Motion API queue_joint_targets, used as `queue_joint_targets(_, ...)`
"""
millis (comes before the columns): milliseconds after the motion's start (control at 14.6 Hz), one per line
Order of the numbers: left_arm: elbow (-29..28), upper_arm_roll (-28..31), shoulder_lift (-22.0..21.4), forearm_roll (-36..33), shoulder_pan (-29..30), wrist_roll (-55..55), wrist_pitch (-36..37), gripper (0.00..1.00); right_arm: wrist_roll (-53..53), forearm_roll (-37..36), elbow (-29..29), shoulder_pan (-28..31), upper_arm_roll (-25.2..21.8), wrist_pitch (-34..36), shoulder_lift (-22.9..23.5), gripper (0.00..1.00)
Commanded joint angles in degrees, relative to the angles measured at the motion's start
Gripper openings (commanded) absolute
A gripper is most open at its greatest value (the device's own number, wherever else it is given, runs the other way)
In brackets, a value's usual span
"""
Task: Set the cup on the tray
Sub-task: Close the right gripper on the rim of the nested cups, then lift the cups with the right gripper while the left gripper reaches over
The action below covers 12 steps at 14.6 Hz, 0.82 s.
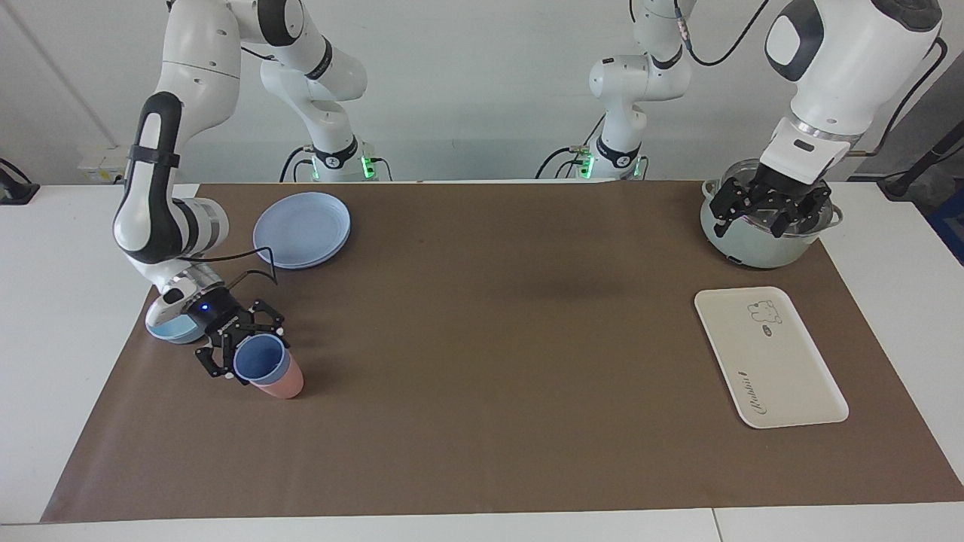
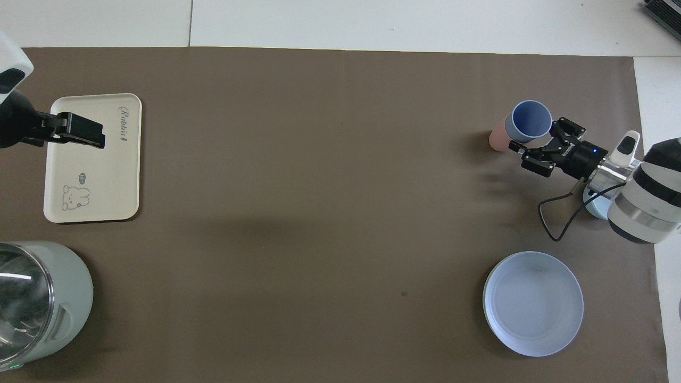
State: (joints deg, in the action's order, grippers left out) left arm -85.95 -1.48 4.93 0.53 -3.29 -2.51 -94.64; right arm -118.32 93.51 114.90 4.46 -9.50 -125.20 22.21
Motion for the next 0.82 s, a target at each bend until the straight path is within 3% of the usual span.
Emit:
queue_joint_targets(0,-2.2,0.0,-1.7,-0.4,0.2,-2.8,-0.7,1.0,-2.5,2.6,0.5,-1.1,0.2,-1.2,0.0,1.0)
queue_joint_targets(275,-3.1,0.0,-2.3,-0.4,0.2,-2.8,-0.6,1.0,-3.1,3.7,0.3,-1.7,0.2,-2.6,0.2,1.0)
queue_joint_targets(343,-3.2,0.0,-2.4,-0.4,0.2,-2.8,-0.6,1.0,-3.7,3.8,0.1,-1.7,0.2,-2.6,0.2,0.67)
queue_joint_targets(412,-3.2,0.0,-2.4,-0.4,0.2,-2.8,-0.6,1.0,-4.8,4.0,-0.1,-1.7,0.2,-2.7,0.2,0.06)
queue_joint_targets(480,-3.3,0.0,-2.5,-0.4,0.2,-2.6,-0.5,1.0,-4.4,4.1,-0.2,-1.7,0.2,-2.8,0.2,0.0)
queue_joint_targets(755,-3.2,0.0,-2.4,-0.4,0.2,-2.4,-0.6,1.0,-0.7,-1.1,-1.8,-4.0,0.2,-9.3,-3.0,0.0)
